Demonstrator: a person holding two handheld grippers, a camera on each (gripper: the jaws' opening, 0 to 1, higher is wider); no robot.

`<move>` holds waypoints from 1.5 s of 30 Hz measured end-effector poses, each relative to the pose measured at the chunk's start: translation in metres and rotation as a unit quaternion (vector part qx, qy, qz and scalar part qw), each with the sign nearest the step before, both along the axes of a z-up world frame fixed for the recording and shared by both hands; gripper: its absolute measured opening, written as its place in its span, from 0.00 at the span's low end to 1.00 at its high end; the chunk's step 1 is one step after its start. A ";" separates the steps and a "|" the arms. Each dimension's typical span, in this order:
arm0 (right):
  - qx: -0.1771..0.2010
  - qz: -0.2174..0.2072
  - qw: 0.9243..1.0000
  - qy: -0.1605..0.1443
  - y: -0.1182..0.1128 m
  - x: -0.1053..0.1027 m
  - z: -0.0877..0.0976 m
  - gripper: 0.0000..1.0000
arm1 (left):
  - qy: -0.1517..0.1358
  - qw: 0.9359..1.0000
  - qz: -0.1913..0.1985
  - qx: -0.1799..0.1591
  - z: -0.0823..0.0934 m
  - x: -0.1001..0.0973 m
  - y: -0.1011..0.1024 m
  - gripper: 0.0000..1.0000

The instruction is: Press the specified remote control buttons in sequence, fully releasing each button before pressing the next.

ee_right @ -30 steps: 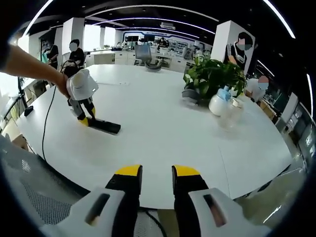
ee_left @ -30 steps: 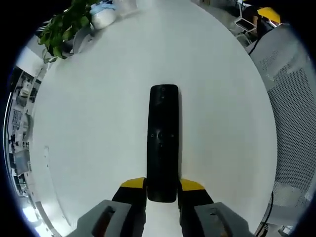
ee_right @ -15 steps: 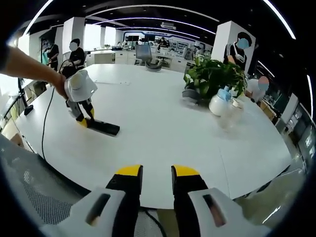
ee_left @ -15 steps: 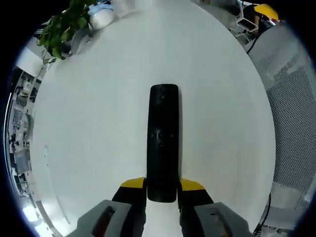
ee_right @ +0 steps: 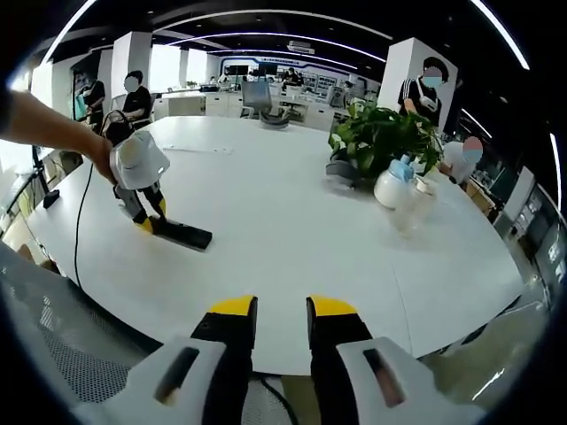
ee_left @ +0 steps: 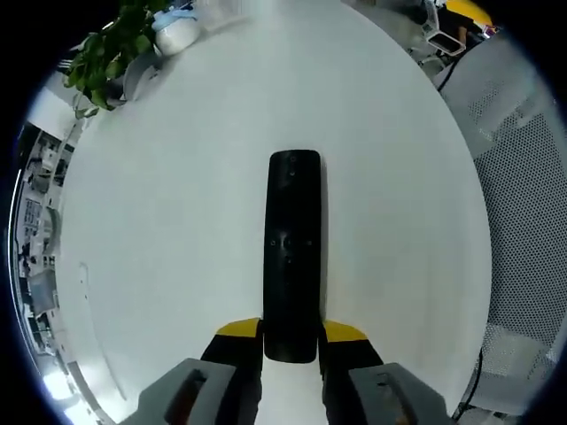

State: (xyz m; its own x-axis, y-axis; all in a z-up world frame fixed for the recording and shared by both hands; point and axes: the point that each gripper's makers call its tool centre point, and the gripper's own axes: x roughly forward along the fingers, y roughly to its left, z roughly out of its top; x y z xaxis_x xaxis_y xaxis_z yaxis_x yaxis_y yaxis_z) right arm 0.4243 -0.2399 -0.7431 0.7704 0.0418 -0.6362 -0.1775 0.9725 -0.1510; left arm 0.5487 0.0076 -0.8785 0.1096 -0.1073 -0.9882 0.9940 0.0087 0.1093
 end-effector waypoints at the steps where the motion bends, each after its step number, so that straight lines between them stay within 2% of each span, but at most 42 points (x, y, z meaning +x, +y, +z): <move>1: -0.001 0.000 1.000 0.001 0.000 0.000 0.000 0.21 | 0.001 1.000 0.001 0.000 0.000 0.000 0.000 0.23; 26: -0.006 -0.014 1.000 0.002 -0.007 -0.001 -0.001 0.18 | 0.006 1.000 0.010 -0.002 0.000 -0.018 0.000 0.23; 45: -0.006 -0.009 1.000 0.007 -0.006 -0.002 -0.003 0.17 | 0.001 1.000 0.009 0.000 0.001 -0.036 -0.002 0.23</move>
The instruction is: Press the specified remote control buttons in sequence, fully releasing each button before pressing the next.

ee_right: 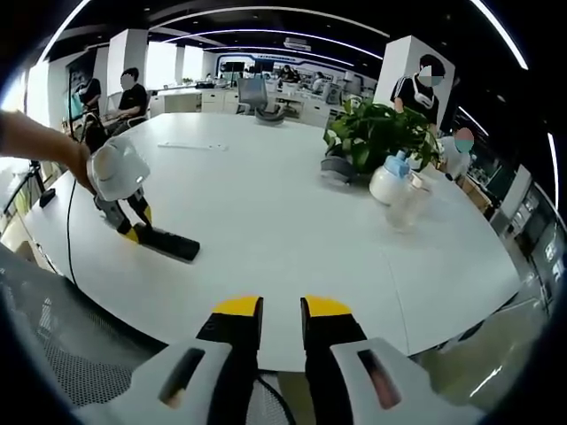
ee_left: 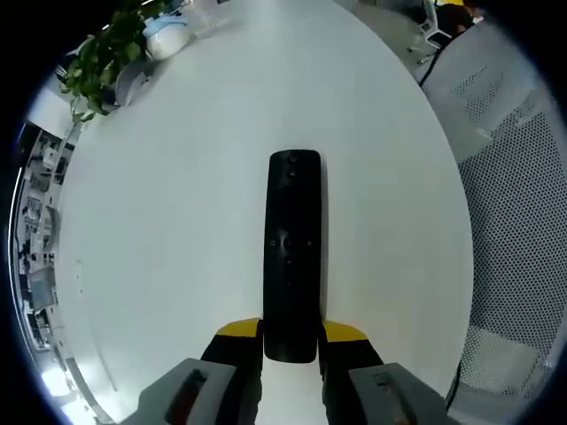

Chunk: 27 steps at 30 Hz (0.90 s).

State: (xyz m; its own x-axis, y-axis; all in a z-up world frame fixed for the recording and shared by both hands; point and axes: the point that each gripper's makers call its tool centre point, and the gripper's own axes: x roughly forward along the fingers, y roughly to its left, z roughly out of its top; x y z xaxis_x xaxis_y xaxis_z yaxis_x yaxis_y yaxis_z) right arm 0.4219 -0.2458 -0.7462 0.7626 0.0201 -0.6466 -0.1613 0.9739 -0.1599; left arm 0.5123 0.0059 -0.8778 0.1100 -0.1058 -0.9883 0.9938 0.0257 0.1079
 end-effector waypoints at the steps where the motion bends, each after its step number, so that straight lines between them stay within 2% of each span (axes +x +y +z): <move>1: 0.000 0.000 1.000 0.000 0.000 0.000 0.000 0.17 | 0.002 1.000 0.000 0.000 0.000 -0.001 0.000 0.23; 27: -0.006 0.001 1.000 0.002 0.001 -0.002 0.000 0.18 | -0.004 1.000 0.013 -0.011 0.000 -0.018 0.000 0.23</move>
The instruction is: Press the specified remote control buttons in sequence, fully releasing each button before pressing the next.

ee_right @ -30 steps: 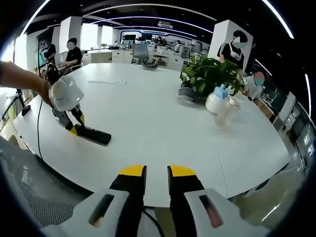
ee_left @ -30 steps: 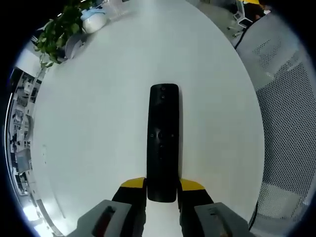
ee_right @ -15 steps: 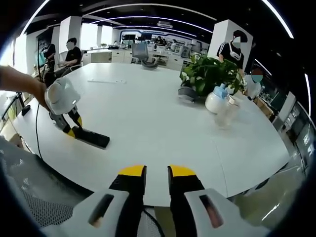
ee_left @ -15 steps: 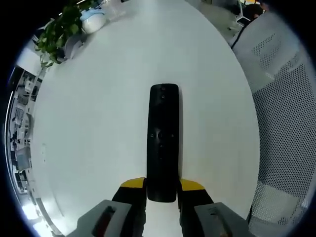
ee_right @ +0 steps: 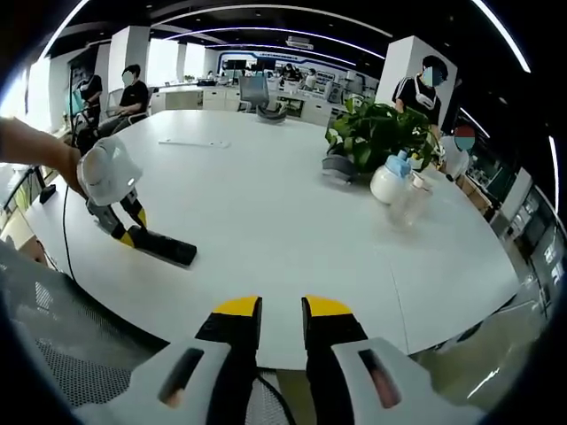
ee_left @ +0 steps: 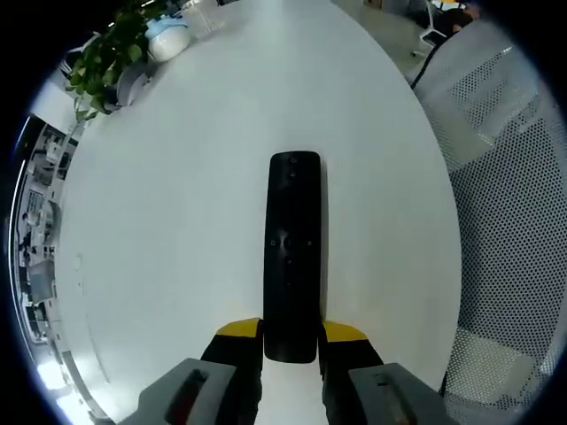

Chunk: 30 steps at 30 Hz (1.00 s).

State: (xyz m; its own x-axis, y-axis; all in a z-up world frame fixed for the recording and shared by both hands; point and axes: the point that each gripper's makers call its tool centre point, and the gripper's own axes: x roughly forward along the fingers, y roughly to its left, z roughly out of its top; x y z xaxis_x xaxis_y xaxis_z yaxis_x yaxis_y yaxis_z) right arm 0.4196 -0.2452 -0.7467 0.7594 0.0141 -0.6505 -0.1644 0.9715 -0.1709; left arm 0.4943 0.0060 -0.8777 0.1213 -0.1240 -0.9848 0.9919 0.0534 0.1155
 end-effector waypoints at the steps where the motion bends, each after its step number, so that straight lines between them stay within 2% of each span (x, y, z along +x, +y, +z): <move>1: 0.001 -0.001 1.000 -0.001 0.000 0.000 0.000 0.18 | 0.000 1.000 0.001 -0.001 0.000 0.000 0.000 0.23; 30: -0.005 0.000 1.000 0.004 -0.001 -0.001 -0.001 0.17 | 0.008 1.000 0.007 -0.018 0.000 -0.012 -0.001 0.23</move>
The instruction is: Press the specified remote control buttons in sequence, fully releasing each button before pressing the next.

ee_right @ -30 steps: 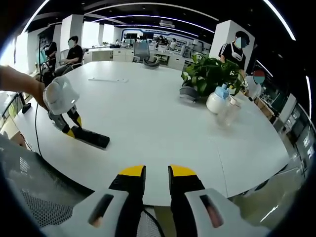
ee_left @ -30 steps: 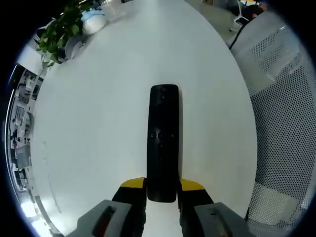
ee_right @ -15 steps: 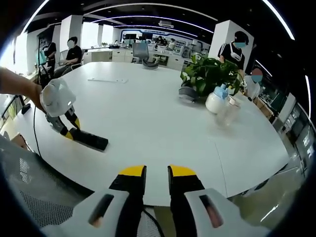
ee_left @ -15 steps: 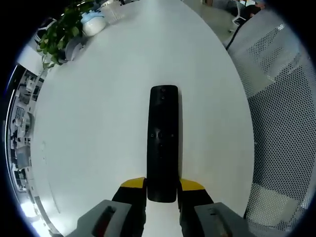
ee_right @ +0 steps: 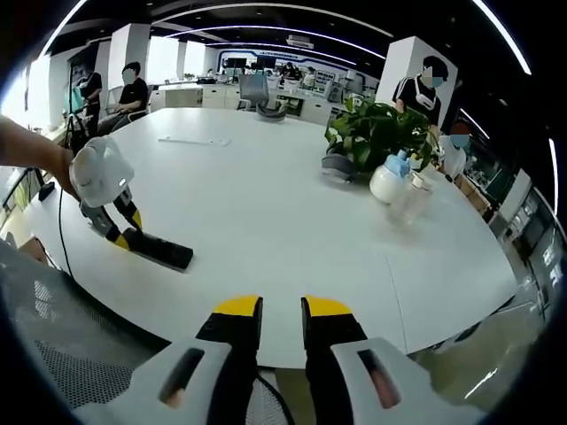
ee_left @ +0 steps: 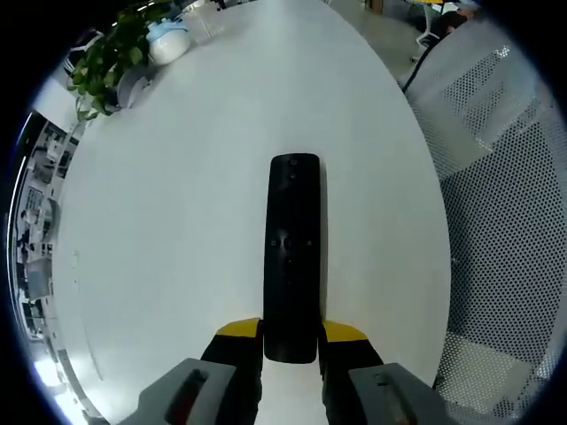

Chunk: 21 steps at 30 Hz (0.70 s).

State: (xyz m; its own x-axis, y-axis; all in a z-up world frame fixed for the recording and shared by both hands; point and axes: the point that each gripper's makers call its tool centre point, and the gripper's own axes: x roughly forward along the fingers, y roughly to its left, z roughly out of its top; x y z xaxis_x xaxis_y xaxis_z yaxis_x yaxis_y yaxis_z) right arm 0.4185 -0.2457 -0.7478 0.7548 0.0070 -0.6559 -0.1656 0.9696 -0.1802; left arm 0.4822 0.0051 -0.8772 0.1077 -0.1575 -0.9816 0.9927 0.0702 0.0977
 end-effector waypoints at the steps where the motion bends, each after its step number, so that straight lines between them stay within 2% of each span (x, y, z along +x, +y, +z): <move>1: 0.000 0.000 1.000 0.000 0.000 0.000 0.000 0.17 | 0.000 1.000 0.001 -0.001 0.000 0.000 0.000 0.23; 21: -0.001 0.003 1.000 0.004 0.001 -0.001 -0.001 0.17 | 0.000 1.000 0.008 -0.004 0.000 -0.007 -0.001 0.23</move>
